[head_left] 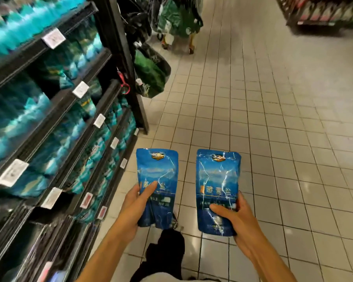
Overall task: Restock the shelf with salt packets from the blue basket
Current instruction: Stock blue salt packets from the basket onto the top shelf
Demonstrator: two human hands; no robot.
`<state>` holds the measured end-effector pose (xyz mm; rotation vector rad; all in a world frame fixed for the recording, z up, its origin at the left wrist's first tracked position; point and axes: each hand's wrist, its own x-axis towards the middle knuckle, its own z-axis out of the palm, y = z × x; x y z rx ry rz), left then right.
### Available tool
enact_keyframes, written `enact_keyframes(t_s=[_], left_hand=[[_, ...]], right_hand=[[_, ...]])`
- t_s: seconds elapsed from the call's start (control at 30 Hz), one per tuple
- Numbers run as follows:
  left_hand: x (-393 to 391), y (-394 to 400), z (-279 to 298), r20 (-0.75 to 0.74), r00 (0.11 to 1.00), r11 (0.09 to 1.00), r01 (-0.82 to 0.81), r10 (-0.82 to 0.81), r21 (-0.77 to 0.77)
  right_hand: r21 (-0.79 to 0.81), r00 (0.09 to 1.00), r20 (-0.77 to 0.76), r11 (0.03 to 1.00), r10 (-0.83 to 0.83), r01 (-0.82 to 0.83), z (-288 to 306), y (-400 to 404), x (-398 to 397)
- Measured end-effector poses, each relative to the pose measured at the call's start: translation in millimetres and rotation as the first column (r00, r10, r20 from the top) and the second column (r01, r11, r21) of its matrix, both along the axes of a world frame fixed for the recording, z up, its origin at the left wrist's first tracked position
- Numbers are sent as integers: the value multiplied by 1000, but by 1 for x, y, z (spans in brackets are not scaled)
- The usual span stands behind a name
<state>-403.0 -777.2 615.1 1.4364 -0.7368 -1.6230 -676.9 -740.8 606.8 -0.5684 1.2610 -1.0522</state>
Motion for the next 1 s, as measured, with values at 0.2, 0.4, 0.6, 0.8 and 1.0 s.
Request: enact_keyframes(t_s=[0.2, 0.4, 0.6, 0.8, 1.0], left_hand=[[10, -125, 6, 10, 1000, 996, -8, 9, -92], [28, -244, 27, 2, 999, 988, -37, 37, -150], [37, -334, 39, -11, 995, 980, -103, 103, -168], [42, -412, 48, 14, 971, 951, -229, 237, -210], [50, -471, 70, 49, 892, 854, -412, 449, -318]], right_hand=[[-46, 1000, 10, 999, 18, -17, 8, -126, 16], [-117, 997, -53, 992, 51, -57, 30, -252, 36], [-144, 997, -31, 986, 76, -80, 46, -358, 48], [-172, 983, -9, 968, 182, -180, 53, -471, 60], [-277, 909, -36, 870, 416, -409, 66, -596, 80]])
